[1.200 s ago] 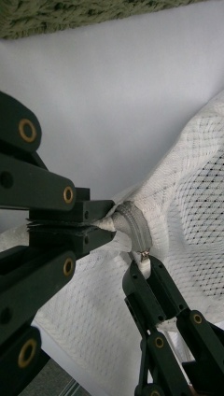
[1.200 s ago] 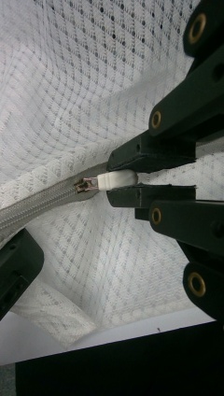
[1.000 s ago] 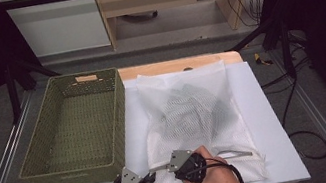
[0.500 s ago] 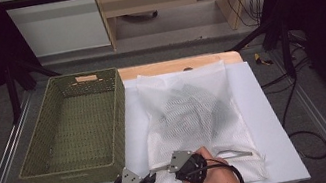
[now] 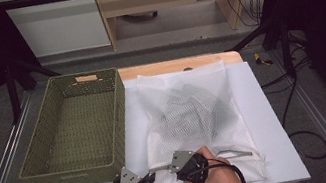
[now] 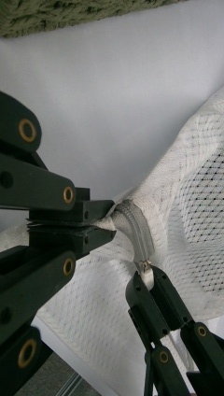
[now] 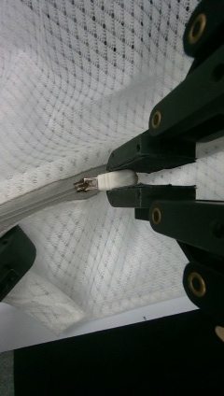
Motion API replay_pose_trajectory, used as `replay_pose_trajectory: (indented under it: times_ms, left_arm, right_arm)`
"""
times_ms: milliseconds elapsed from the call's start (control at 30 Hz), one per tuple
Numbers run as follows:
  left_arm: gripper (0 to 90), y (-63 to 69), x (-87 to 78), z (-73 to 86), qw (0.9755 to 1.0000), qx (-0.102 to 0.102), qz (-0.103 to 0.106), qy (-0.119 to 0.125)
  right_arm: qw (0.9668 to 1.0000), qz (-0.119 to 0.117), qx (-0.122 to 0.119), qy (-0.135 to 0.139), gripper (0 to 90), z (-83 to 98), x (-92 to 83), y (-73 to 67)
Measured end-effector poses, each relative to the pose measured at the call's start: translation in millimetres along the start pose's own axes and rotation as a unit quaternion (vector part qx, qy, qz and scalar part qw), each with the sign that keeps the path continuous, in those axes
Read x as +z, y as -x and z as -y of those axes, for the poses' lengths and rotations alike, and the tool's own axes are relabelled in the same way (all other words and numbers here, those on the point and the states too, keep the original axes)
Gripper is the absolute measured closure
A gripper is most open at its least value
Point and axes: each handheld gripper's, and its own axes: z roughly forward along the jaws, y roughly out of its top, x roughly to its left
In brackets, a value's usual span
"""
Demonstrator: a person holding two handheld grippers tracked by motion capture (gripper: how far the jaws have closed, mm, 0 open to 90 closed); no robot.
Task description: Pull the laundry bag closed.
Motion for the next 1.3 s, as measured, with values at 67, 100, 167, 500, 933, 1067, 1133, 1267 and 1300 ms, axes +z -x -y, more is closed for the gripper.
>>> replay_pose_trajectory:
  times_ms: [67, 100, 167, 500, 933, 1067, 1133, 1267, 1300]
  left_arm:
    - [88.6, 0.0, -0.2, 0.2, 1.0, 0.002, -0.001, -0.002]
    - [88.6, -0.1, -0.3, 0.1, 1.0, 0.003, -0.001, -0.002]
    - [88.6, -0.2, -0.6, 0.0, 1.0, 0.0, 0.0, 0.0]
    - [88.6, -0.1, 0.0, 0.9, 1.0, 0.002, -0.001, -0.002]
    - [88.6, -0.7, -0.2, 1.1, 1.0, 0.0, -0.002, -0.002]
    - [88.6, -0.5, -0.3, 1.1, 1.0, 0.0, 0.0, -0.002]
    - [88.6, -0.2, -0.2, 1.2, 1.0, 0.001, 0.0, -0.002]
    - [88.6, -0.7, -0.4, 1.2, 1.0, 0.001, -0.001, -0.002]
    - [88.6, -0.9, -0.5, 1.1, 1.0, 0.0, -0.002, -0.002]
  right_arm:
    - [1.0, -0.001, 0.003, 0.0, 81.6, 1.9, -0.9, 0.9]
    - [1.0, -0.001, 0.002, -0.002, 81.6, 3.0, -1.9, 1.5]
    - [1.0, -0.001, 0.004, -0.003, 81.5, 5.4, -3.7, 2.8]
    - [1.0, 0.001, 0.004, -0.009, 81.5, 12.0, -7.7, 5.6]
    - [0.9999, 0.005, 0.006, -0.012, 81.5, 21.7, -15.2, 10.3]
    - [0.9998, 0.009, 0.01, -0.014, 81.5, 24.6, -17.2, 12.2]
    - [0.9998, 0.008, 0.01, -0.013, 81.5, 25.7, -17.6, 13.0]
    - [0.9998, 0.008, 0.012, -0.014, 81.5, 28.1, -18.6, 13.8]
    - [0.9998, 0.009, 0.012, -0.015, 81.5, 28.5, -19.0, 14.0]
